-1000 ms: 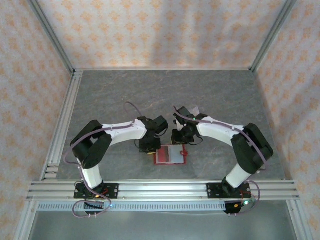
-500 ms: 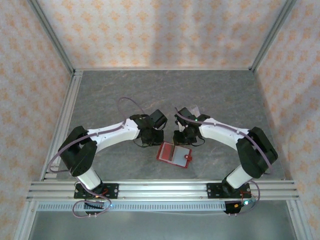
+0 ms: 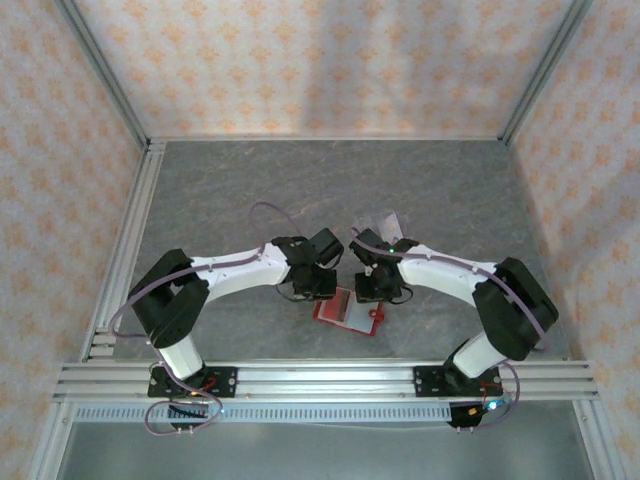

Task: Put the credit cards into the card holder
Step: Flip over the card slot in the card holder.

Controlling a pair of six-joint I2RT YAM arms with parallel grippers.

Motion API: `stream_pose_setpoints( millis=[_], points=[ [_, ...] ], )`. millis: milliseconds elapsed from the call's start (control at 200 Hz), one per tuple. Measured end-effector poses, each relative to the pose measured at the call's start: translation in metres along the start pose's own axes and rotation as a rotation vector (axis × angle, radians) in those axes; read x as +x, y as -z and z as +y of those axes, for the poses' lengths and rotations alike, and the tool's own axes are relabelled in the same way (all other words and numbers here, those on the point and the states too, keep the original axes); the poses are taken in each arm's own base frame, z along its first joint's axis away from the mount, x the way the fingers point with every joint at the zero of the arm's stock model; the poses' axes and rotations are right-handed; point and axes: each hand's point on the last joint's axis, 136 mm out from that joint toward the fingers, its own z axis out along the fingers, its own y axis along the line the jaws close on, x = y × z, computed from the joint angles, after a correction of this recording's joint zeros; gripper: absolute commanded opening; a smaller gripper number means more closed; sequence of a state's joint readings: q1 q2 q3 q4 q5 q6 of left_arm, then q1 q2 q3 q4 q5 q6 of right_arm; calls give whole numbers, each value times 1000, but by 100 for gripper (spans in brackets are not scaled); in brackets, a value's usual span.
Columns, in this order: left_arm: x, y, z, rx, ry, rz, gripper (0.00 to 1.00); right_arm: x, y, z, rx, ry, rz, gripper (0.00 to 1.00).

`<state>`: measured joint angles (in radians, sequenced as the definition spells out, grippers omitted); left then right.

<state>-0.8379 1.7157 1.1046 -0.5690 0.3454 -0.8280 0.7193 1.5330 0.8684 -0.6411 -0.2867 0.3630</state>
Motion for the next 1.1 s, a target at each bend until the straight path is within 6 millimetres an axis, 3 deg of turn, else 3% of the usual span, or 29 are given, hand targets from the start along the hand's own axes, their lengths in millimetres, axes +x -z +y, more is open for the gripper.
stream_pose_setpoints(
  millis=[550,916,1096],
  points=[
    [21,-19,28,-52,14,55,7,5,-12,-1,73,-4,4,29],
    [23,-24,30,-34,11,49,7,3,-13,8,35,-30,-9,2],
    [23,-24,31,-21,12,39,7,1,-11,10,31,-29,-7,0]
  ],
)
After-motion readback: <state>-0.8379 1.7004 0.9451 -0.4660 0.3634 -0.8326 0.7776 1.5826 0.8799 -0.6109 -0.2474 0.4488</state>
